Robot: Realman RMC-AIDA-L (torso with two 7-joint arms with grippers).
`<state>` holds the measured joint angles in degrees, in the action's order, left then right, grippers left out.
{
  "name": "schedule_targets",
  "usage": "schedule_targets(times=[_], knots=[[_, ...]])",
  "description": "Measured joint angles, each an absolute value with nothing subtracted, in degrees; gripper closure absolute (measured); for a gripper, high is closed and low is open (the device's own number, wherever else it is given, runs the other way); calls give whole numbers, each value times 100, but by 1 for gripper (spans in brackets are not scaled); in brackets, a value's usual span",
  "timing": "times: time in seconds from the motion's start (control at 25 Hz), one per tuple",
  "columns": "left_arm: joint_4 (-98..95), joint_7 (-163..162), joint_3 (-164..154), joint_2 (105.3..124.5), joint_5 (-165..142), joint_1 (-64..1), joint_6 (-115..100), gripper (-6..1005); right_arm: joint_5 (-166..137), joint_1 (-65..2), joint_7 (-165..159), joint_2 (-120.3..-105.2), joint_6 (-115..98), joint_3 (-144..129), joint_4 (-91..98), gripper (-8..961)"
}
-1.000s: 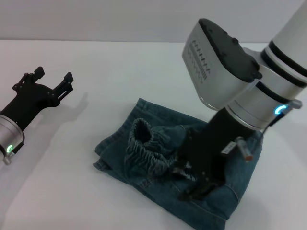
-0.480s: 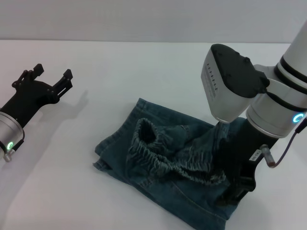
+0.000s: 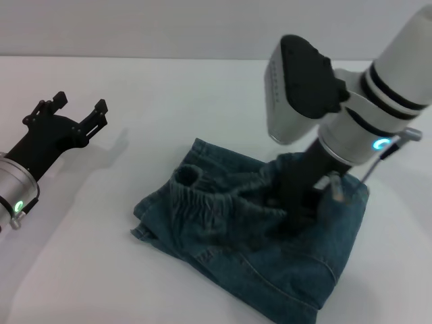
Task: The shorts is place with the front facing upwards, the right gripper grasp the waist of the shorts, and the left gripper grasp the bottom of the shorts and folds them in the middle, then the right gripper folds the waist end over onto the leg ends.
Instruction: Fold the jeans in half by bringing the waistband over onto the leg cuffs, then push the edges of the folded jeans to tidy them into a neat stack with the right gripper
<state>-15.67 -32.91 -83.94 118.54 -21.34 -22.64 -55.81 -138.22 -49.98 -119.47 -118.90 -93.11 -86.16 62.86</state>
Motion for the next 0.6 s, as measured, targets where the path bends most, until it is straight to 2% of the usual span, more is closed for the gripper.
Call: schedule_targets(times=[0.28,0.6], knots=[[-1538,-3295,-8377,11856,-2135,-2197,-5582,155,-13773,-4925,-11922,-11917,-8122,-8696,6108,408],[-1495,-3296,-8350,11834,-2136,-2190,-5582,156,-12562,-4229,-11037,-11909,-7245,-8710,6418,409]])
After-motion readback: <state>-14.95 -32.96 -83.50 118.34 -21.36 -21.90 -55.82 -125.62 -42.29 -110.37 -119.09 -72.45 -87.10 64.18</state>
